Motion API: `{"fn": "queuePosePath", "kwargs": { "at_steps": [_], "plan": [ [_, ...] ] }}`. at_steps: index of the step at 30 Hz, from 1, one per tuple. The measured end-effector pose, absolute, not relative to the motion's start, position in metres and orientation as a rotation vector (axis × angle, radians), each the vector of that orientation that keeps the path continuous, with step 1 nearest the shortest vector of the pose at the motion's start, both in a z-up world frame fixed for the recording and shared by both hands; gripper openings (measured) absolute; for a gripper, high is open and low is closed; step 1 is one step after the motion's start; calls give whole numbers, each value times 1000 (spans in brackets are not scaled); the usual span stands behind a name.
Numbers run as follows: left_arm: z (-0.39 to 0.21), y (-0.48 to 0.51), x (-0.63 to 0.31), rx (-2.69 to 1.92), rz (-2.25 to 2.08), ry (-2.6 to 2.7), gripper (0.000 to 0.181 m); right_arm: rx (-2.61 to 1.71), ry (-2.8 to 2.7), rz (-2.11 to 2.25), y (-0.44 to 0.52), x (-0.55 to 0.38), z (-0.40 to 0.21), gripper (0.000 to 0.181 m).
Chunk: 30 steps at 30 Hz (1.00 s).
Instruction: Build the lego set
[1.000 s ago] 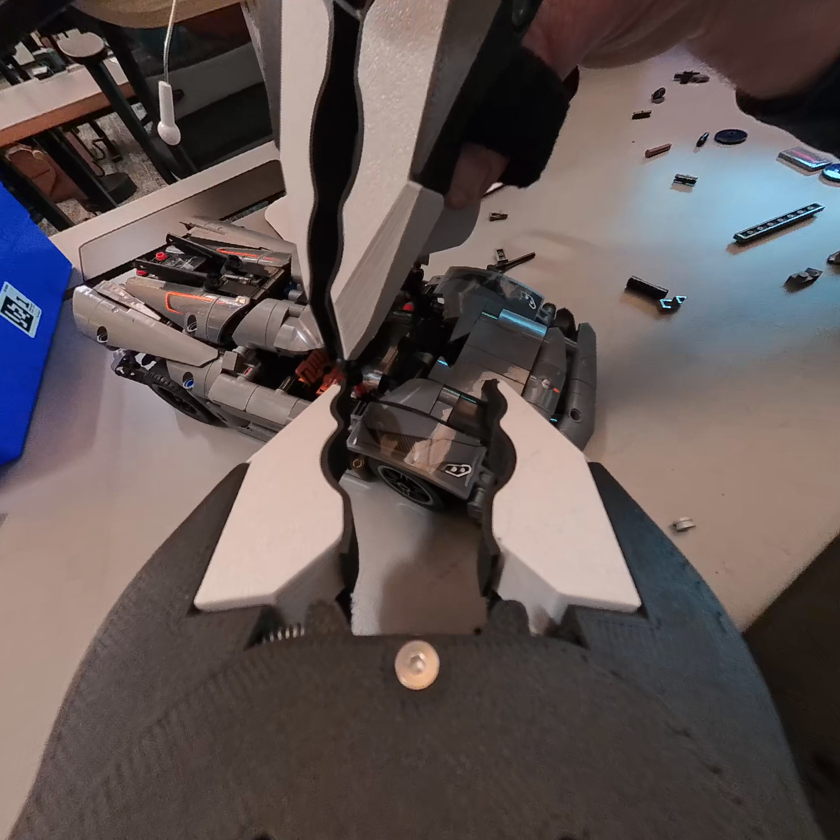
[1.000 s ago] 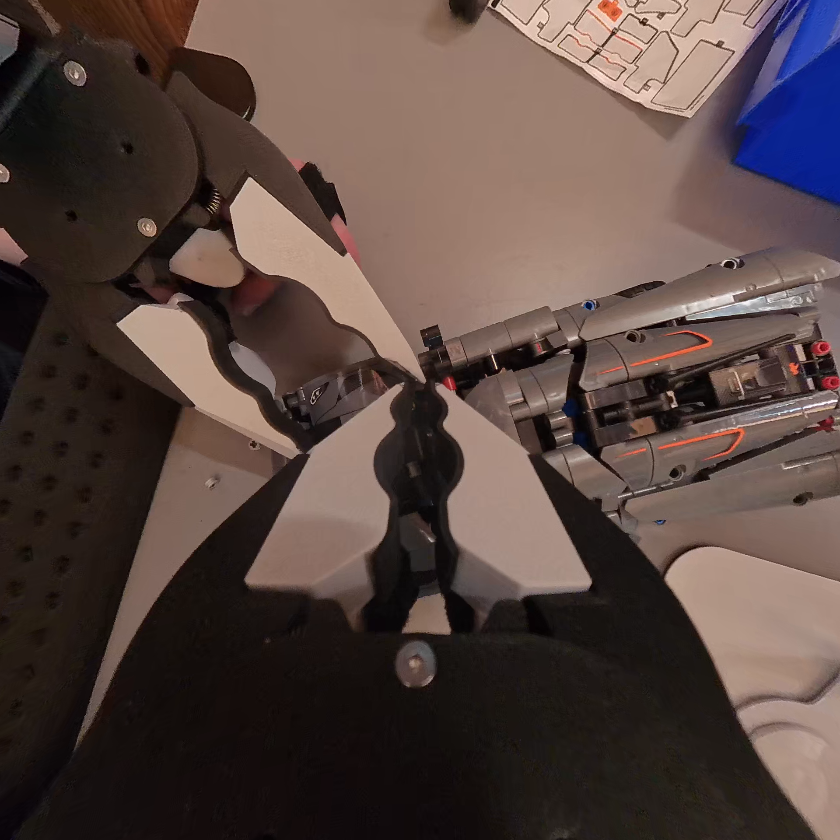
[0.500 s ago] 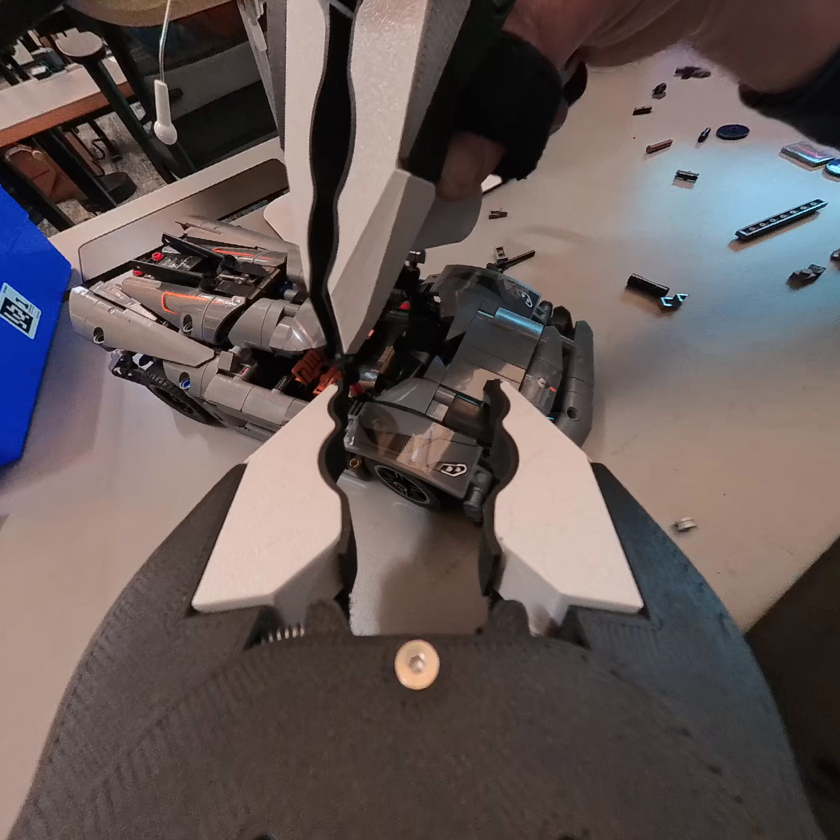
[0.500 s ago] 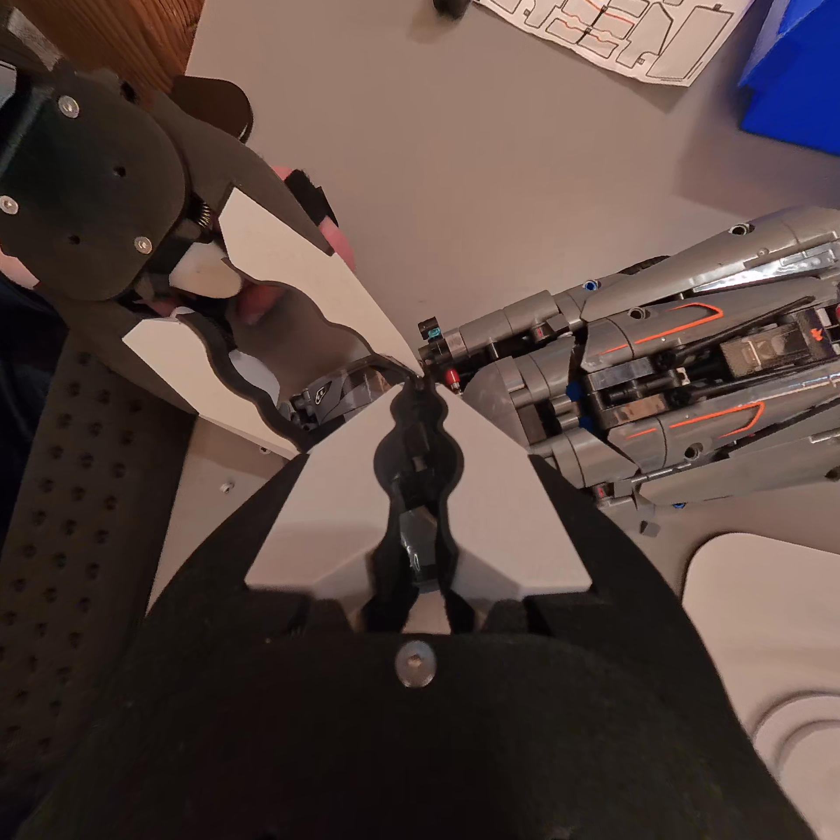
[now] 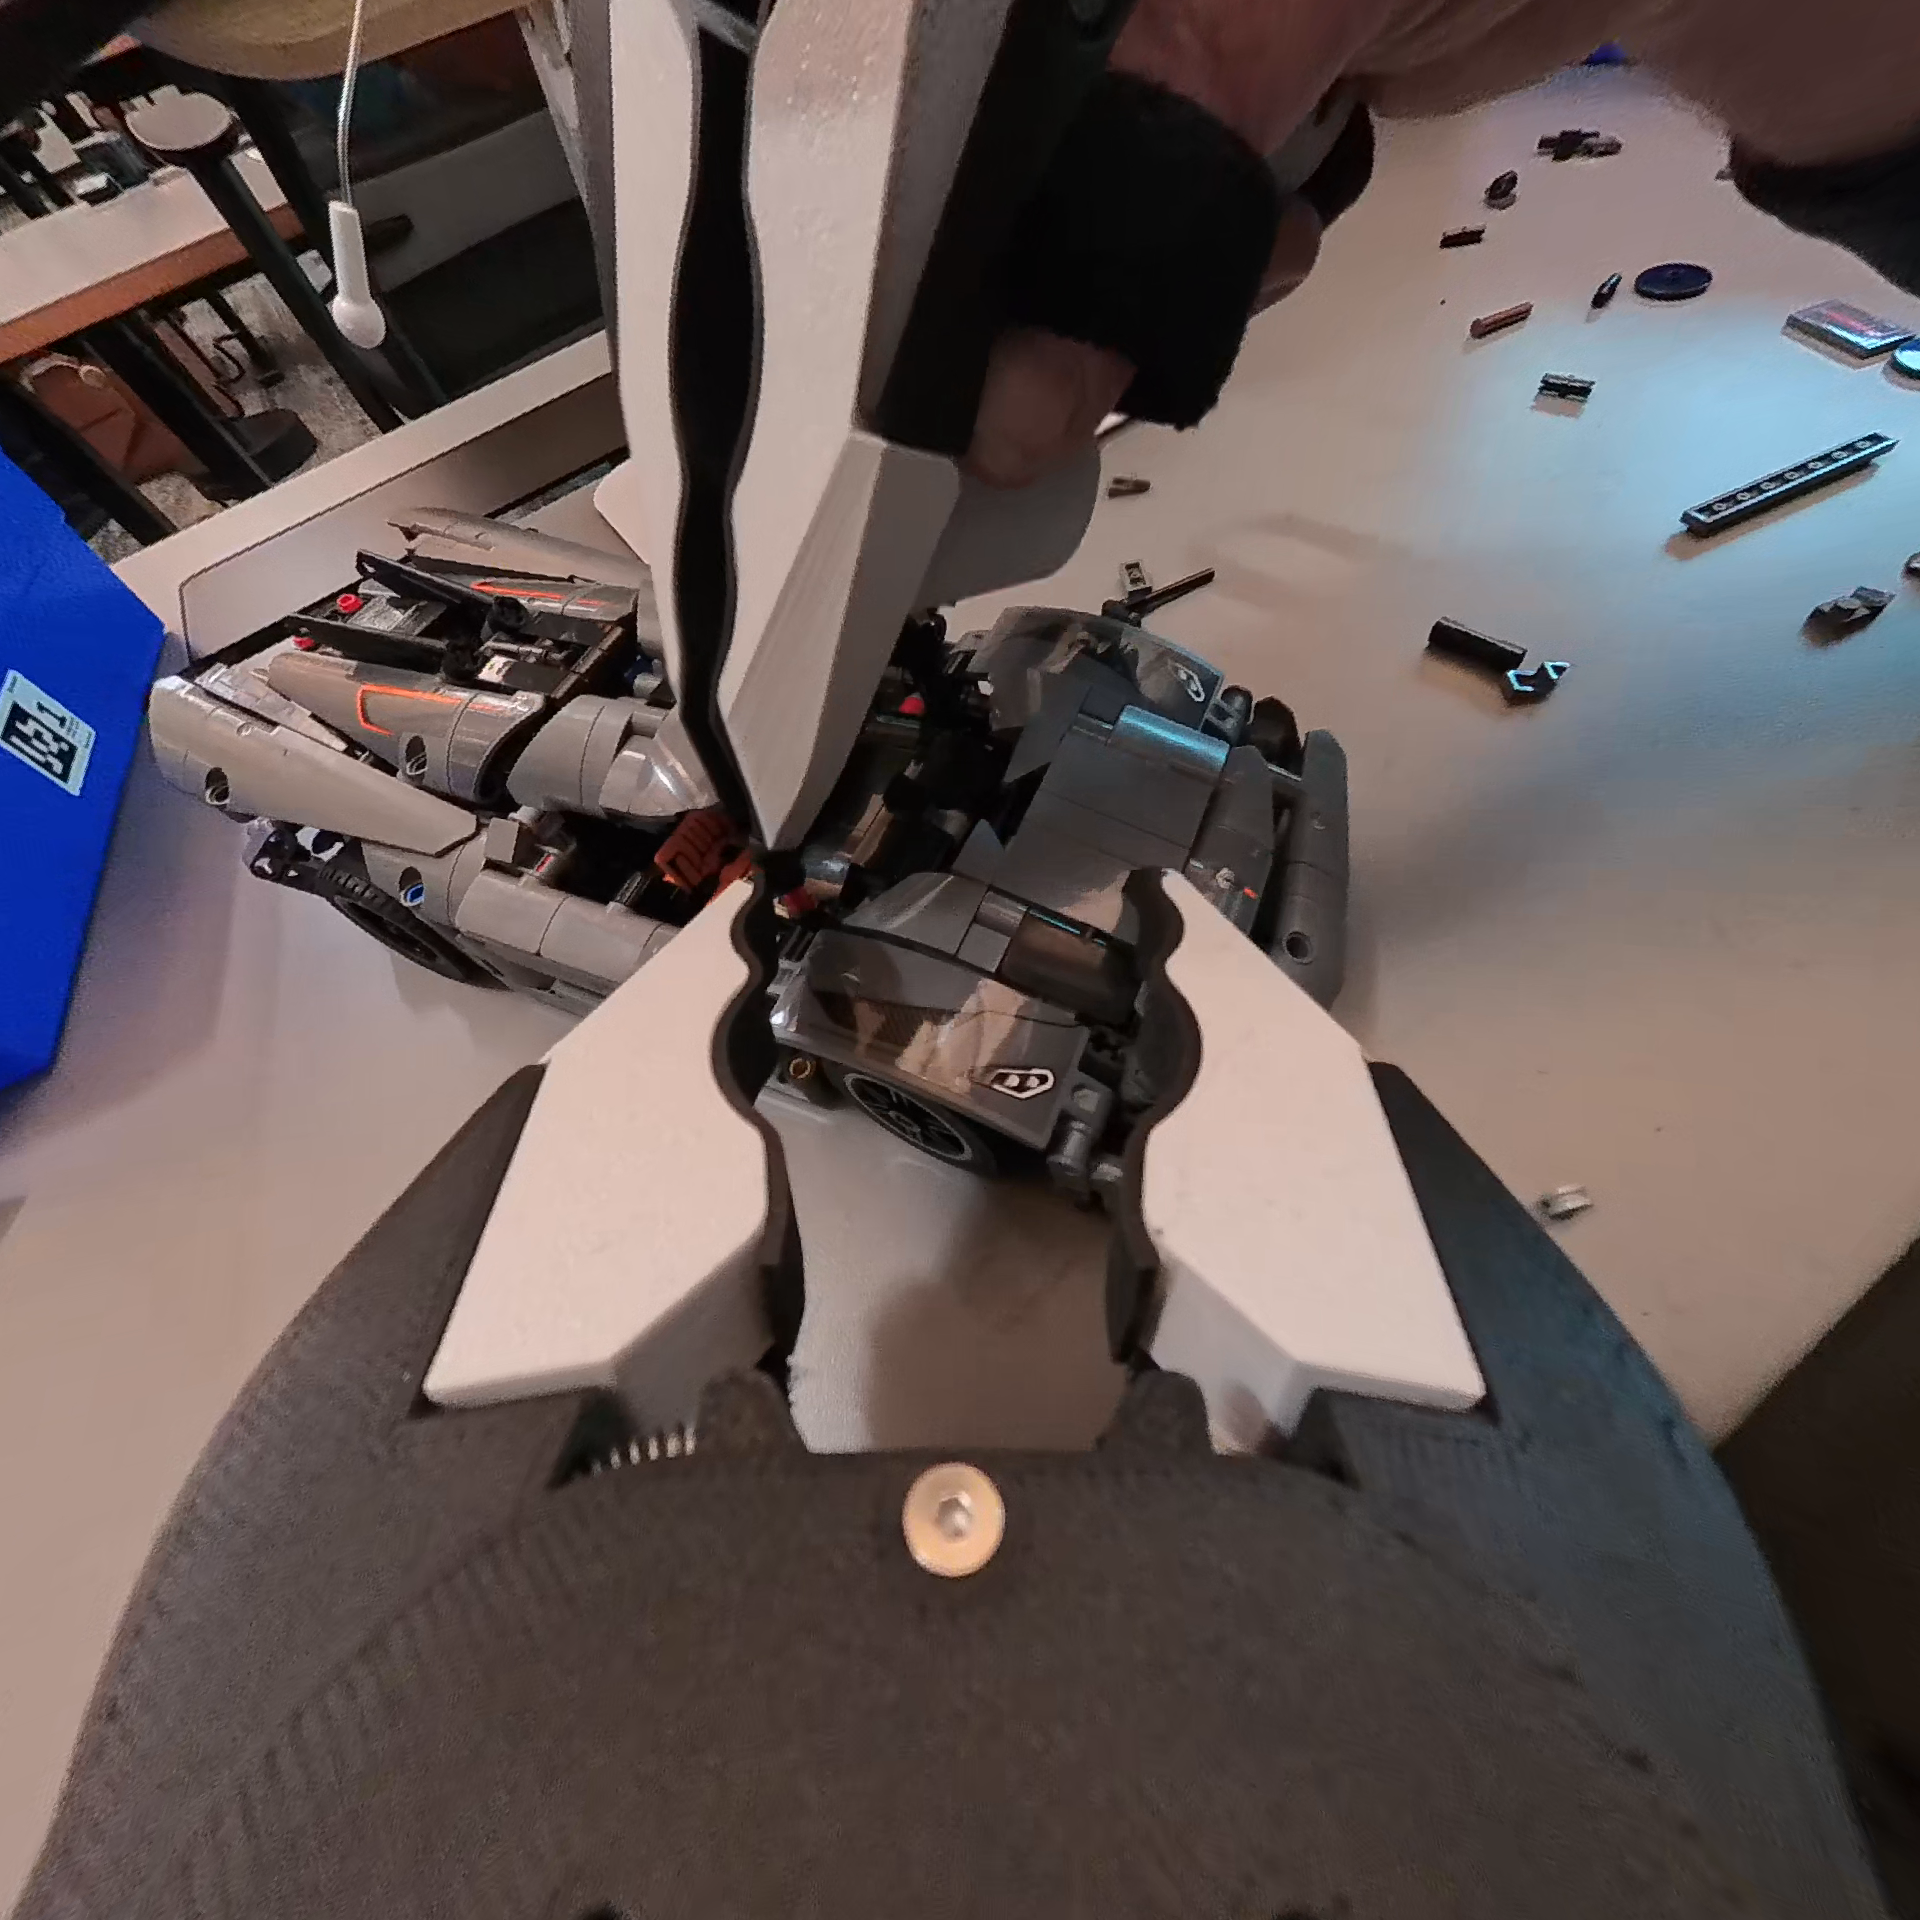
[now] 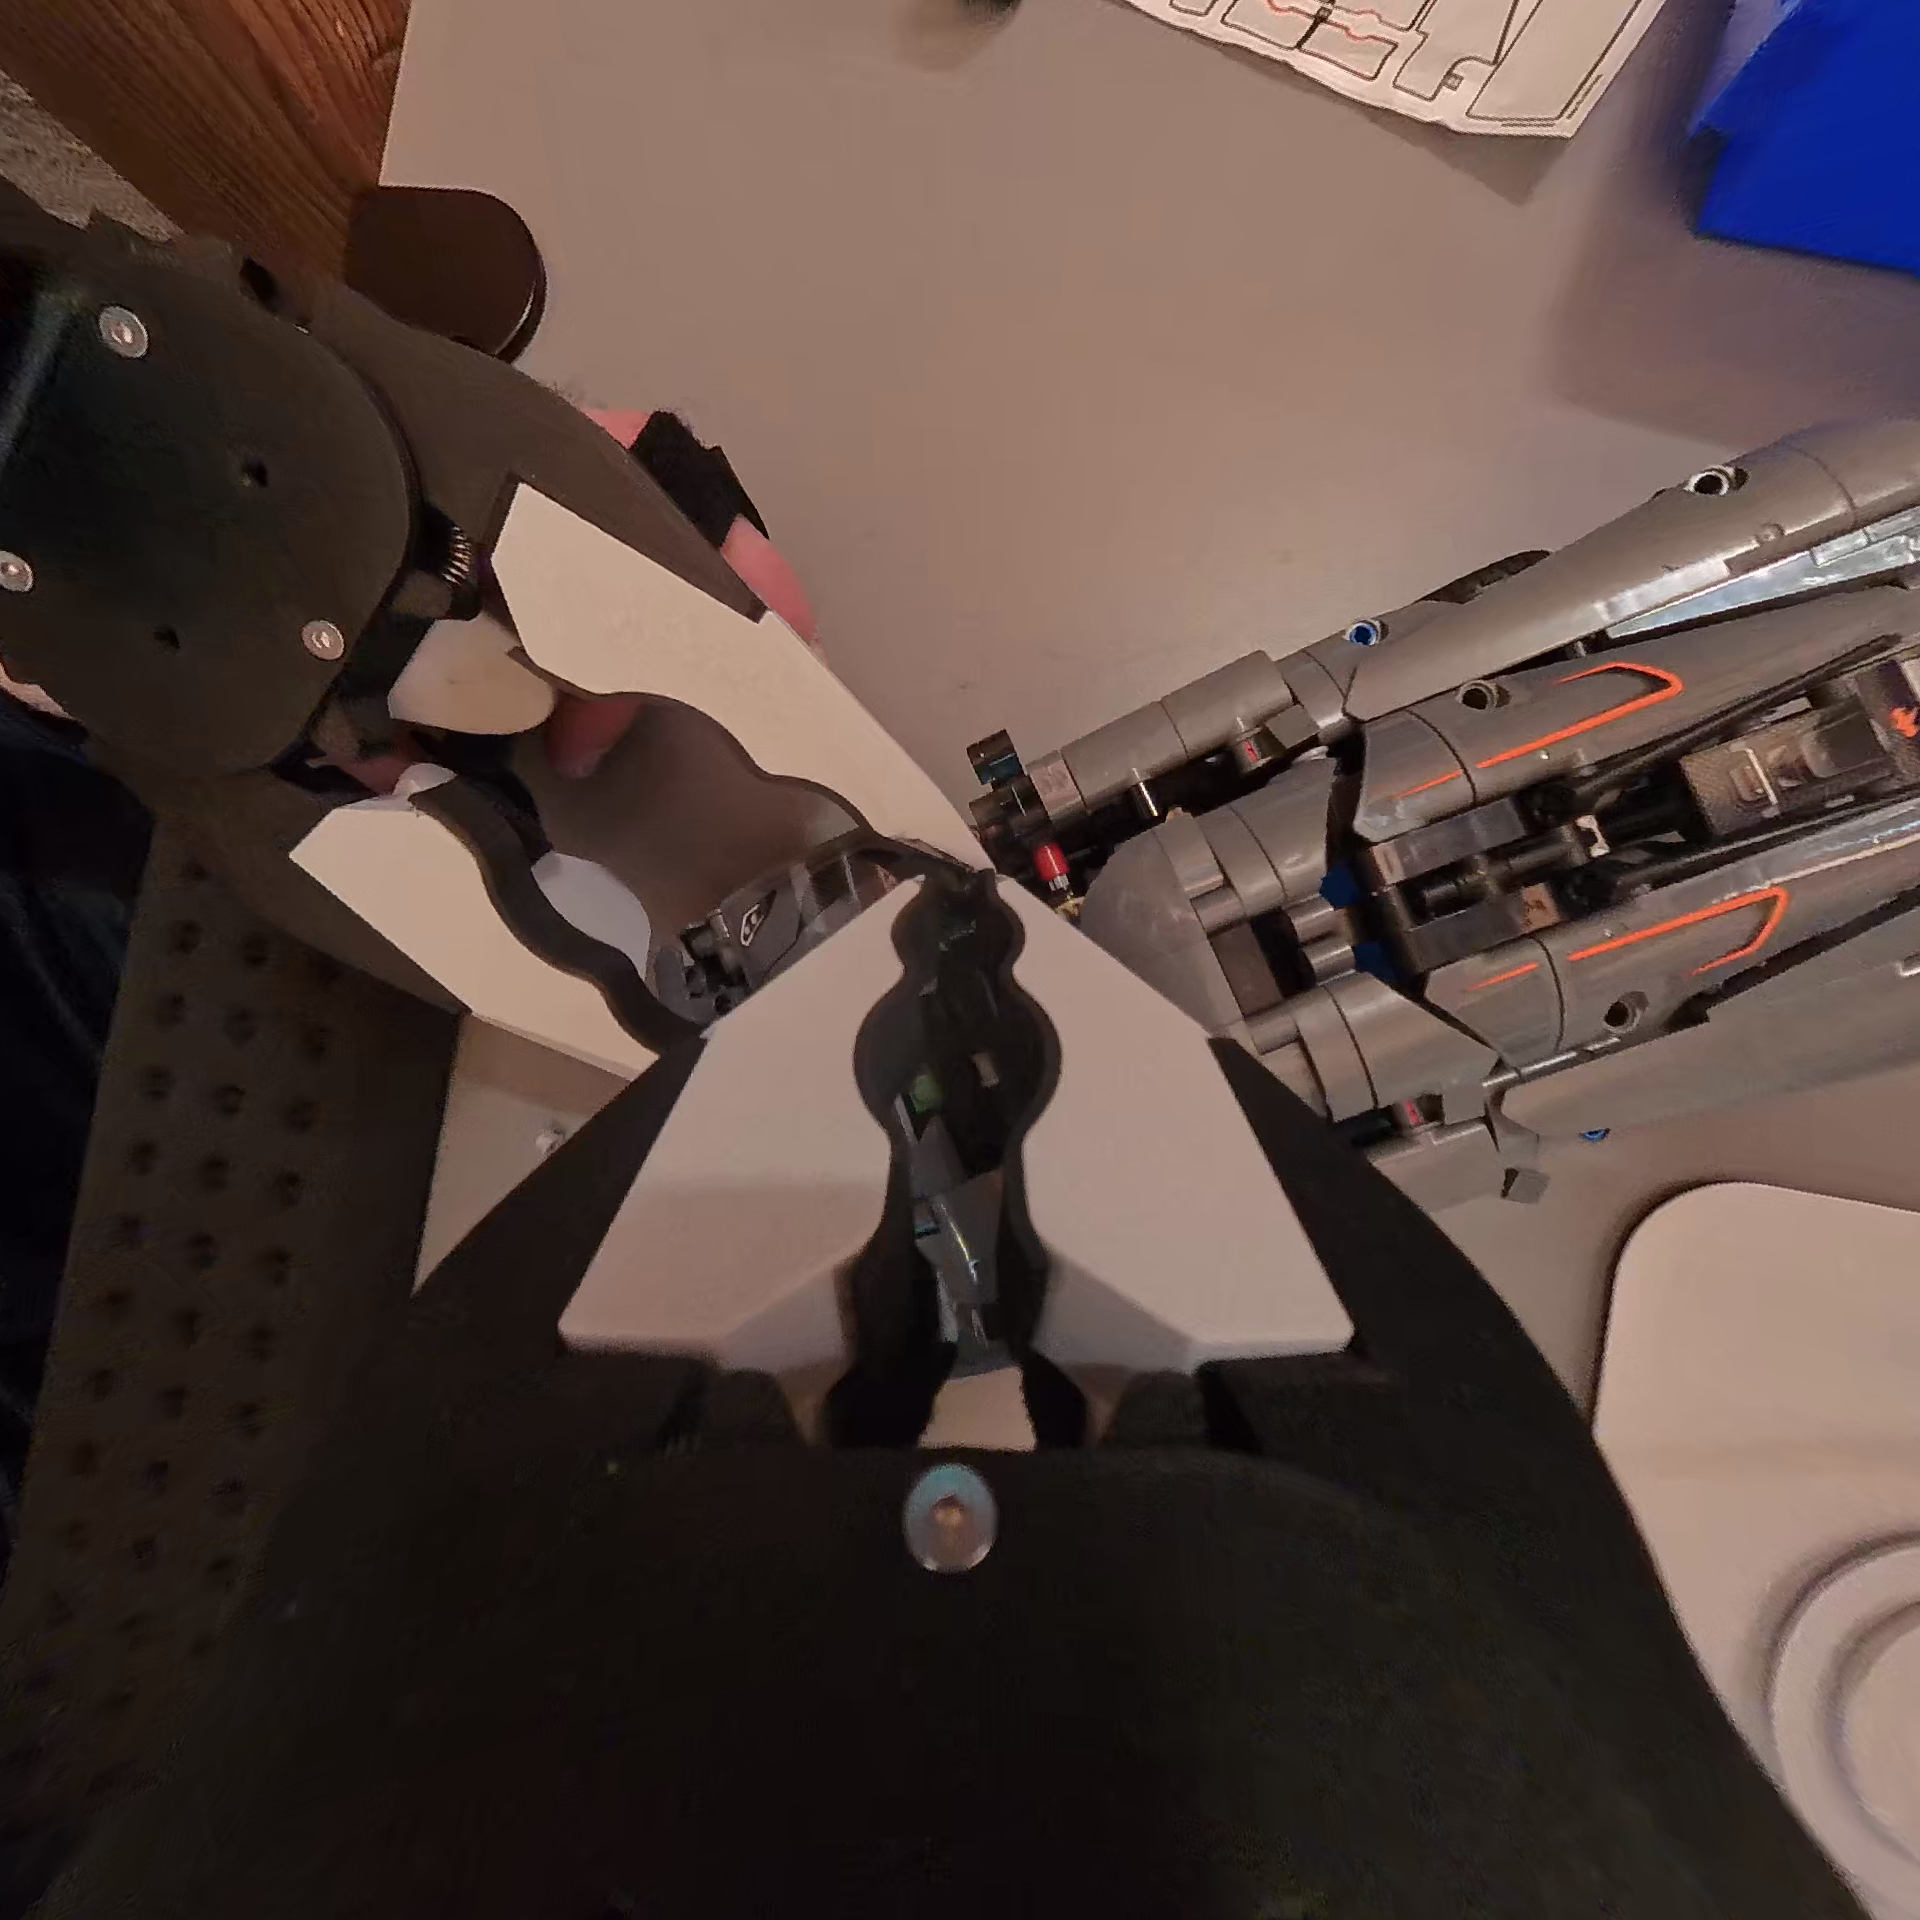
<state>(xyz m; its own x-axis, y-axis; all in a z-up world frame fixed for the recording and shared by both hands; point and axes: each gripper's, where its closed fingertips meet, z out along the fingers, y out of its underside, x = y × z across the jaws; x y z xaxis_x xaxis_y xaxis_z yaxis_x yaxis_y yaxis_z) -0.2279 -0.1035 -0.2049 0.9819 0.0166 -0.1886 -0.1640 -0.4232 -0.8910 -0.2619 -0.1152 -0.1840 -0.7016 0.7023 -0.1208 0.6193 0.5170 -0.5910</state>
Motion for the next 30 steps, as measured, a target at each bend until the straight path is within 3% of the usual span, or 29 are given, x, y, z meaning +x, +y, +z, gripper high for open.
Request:
{"fn": "queuePosePath", "kwargs": {
  "at_steps": [30],
  "plan": [
    [-205, -103, -228, -1998, 219, 110, 73, -1244, -2567, 1017, -113, -267, -184, 4]
  ]
}}
